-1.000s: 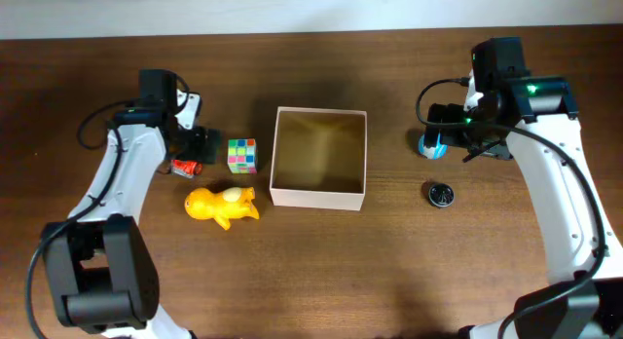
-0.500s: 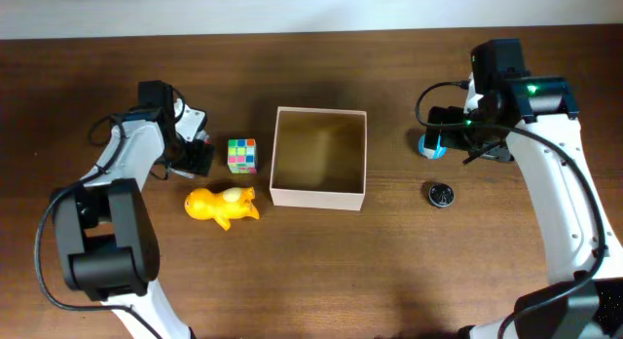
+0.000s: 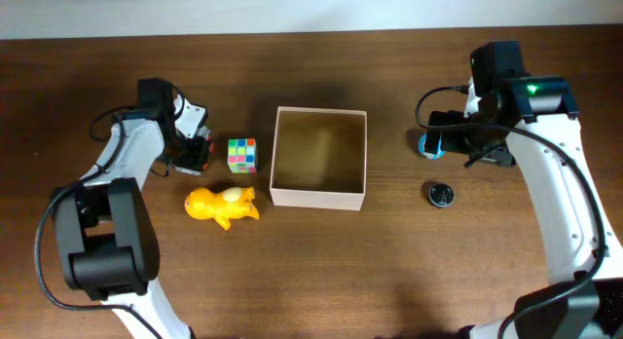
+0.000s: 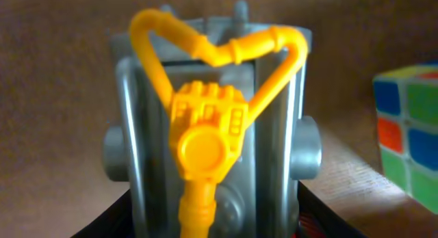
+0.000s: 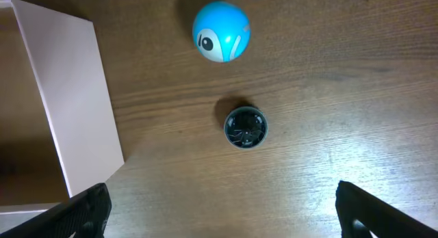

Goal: Pack container
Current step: 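Move the left gripper to the red toy truck and grasp it, then carry the truck into the box and release it with the left gripper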

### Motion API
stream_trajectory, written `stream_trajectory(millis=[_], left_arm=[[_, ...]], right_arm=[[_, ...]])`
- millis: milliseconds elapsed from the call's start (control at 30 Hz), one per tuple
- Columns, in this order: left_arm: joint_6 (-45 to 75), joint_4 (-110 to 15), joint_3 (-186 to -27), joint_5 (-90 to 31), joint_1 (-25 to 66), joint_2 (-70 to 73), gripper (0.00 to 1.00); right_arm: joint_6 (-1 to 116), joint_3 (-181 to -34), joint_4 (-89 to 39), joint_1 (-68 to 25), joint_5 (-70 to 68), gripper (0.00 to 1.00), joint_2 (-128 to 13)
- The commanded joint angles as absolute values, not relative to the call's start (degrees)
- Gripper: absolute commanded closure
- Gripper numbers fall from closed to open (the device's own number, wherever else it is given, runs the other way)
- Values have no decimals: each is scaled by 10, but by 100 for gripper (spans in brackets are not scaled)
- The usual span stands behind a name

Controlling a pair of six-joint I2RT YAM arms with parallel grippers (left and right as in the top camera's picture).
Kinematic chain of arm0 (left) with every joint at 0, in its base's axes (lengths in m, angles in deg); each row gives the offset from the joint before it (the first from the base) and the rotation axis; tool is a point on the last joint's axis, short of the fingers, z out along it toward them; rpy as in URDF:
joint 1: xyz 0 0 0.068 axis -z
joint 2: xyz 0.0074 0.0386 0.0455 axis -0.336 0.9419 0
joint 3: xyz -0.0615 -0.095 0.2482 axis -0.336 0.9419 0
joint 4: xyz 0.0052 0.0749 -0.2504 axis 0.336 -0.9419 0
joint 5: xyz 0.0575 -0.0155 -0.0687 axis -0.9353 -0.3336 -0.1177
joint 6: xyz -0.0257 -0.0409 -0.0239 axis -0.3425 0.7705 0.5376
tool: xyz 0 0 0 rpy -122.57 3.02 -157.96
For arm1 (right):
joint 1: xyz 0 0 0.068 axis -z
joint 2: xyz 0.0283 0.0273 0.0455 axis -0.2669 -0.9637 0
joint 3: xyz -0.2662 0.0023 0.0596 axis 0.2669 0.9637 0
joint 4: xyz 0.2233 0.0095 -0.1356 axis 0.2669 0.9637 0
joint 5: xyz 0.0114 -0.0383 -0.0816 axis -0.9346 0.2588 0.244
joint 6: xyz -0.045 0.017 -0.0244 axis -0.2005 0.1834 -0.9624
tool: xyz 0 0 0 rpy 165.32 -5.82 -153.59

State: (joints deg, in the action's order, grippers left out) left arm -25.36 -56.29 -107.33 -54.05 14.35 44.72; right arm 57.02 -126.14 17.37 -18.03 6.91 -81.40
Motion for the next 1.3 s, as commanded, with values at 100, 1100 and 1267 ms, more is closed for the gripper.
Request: stream_trajectory(millis=[100, 1100, 1267], left_arm=[[-215, -677, -1233, -533, 152, 413, 61], [104, -850, -1439, -616, 475, 570, 69], [131, -864, -1439, -616, 472, 617, 70]], right_arm=[[575, -1275, 185, -176, 63, 1, -810], [590, -1276, 230, -46, 25, 1, -757], [590, -1276, 230, -46, 26, 1, -757]])
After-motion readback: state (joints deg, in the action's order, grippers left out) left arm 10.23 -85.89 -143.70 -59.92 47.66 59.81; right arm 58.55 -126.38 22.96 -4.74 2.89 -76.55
